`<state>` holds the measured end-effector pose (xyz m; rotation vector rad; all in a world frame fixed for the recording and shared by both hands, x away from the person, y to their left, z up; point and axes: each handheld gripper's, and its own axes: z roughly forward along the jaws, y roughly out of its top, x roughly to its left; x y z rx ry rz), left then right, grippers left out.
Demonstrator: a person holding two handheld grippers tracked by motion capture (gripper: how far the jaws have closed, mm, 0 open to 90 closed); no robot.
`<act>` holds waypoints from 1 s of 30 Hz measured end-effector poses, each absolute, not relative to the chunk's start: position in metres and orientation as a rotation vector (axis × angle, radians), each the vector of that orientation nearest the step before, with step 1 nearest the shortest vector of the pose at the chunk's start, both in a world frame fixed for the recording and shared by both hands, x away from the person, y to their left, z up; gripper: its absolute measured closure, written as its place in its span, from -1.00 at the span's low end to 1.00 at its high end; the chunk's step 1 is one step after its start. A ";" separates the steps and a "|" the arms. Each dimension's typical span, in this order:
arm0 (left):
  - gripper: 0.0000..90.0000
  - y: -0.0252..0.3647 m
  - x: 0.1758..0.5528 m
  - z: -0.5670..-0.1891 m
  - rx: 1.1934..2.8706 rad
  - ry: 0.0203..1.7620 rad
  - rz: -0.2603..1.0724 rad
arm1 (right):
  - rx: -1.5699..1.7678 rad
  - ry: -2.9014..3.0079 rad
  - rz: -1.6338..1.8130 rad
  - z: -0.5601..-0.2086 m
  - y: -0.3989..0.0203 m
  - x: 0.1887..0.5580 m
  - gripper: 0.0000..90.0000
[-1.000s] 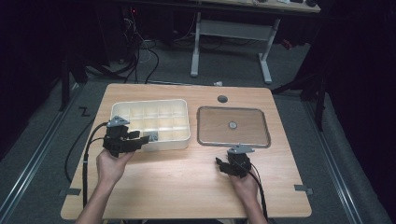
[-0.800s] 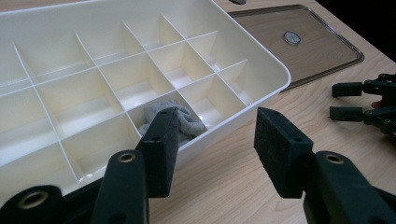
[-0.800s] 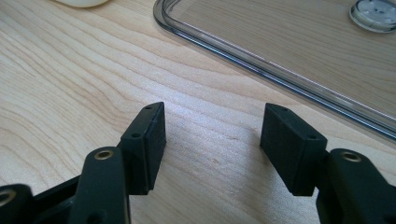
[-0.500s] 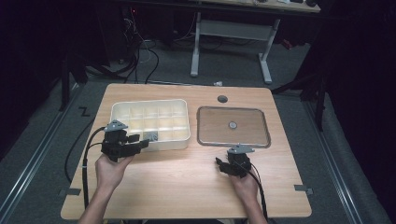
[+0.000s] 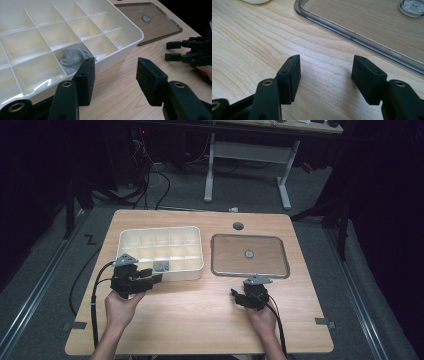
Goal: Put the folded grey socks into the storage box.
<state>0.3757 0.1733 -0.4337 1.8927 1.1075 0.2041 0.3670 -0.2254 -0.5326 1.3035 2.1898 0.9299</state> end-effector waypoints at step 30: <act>0.08 0.161 0.371 -0.461 1.899 1.102 0.137 | 1.305 2.189 0.930 -0.533 -0.225 0.367 -0.09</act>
